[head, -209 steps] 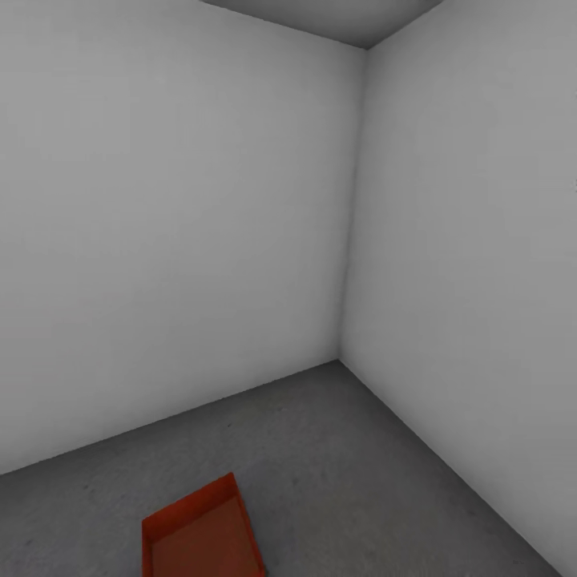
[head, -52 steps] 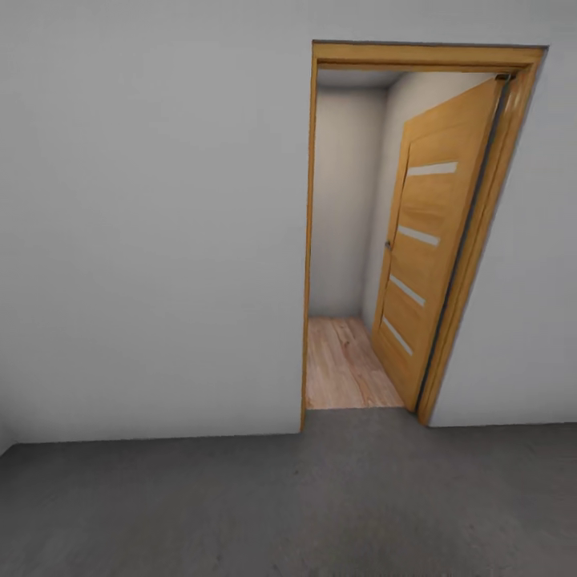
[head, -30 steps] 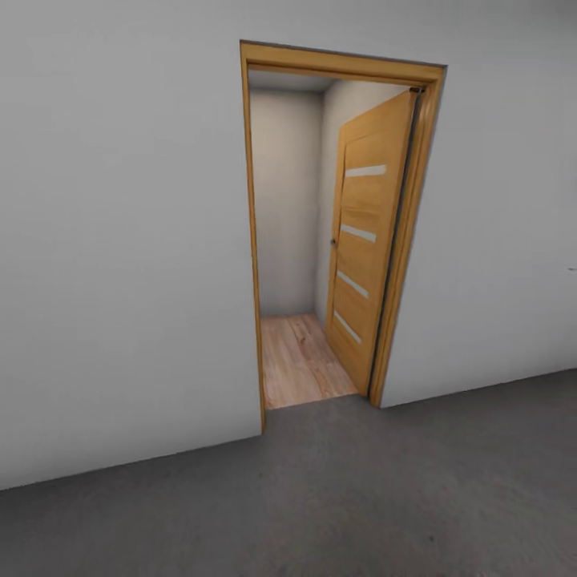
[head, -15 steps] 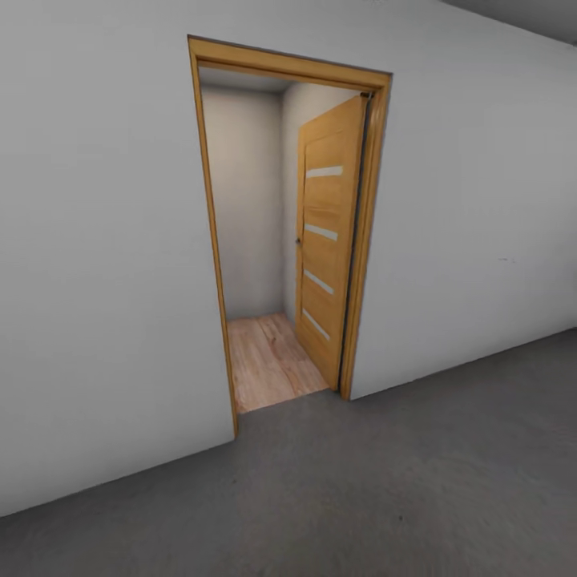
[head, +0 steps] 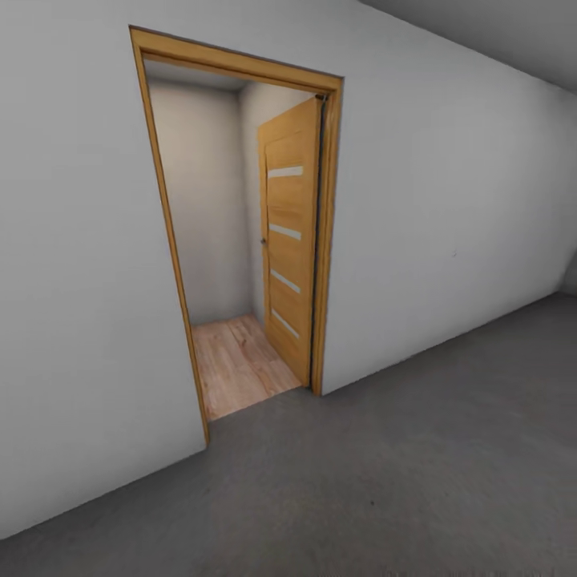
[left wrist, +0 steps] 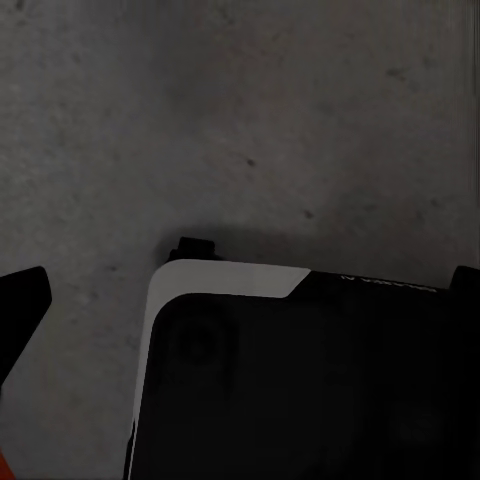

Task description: Move the two storage containers from the living room to the garage. In the garage, place one container on the floor and stack the other container on top of it (either order is fine).

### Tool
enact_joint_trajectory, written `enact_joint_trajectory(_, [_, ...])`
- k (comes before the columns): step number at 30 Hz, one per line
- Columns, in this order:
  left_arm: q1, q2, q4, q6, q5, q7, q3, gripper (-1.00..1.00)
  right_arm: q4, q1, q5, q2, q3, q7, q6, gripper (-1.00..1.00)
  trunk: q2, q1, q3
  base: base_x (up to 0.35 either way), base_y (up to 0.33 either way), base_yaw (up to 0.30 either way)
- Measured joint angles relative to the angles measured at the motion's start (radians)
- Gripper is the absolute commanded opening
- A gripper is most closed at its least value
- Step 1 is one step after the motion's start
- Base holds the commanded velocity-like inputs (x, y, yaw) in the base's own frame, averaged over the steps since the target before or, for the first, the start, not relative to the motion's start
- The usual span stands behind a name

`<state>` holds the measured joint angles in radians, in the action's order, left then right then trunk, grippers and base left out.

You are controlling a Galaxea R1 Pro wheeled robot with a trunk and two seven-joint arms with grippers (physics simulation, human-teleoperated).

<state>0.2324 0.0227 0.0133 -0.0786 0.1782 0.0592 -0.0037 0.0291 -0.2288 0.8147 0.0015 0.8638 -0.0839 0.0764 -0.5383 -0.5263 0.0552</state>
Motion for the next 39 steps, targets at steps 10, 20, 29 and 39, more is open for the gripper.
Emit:
enact_joint_trajectory(10, [0.0,0.0,0.0,0.0,0.0,0.0,0.0,1.0,0.0,0.0,0.0,0.001,0.0,0.0,0.001,1.0,0.0,0.0,0.0,0.0,0.0,-0.287])
enact_joint_trajectory(20, [-0.001,0.0,0.0,0.0,0.0,0.0,0.0,1.0,0.0,0.0,0.0,0.001,0.0,0.001,-0.003,1.0,0.0,0.0,0.0,0.0,0.0,-0.173])
enact_joint_trajectory(29, [-0.001,0.0,0.0,0.0,0.0,0.0,0.0,1.0,0.0,0.0,0.0,0.002,0.0,0.011,-0.004,1.0,0.0,0.0,0.0,0.0,0.0,-0.006])
enact_joint_trajectory(39, [0.0,0.0,0.0,0.0,0.0,0.0,0.0,1.0,0.0,0.0,-0.002,0.002,0.0,0.013,-0.004,1.0,0.0,0.0,0.0,0.0,0.0,0.0])
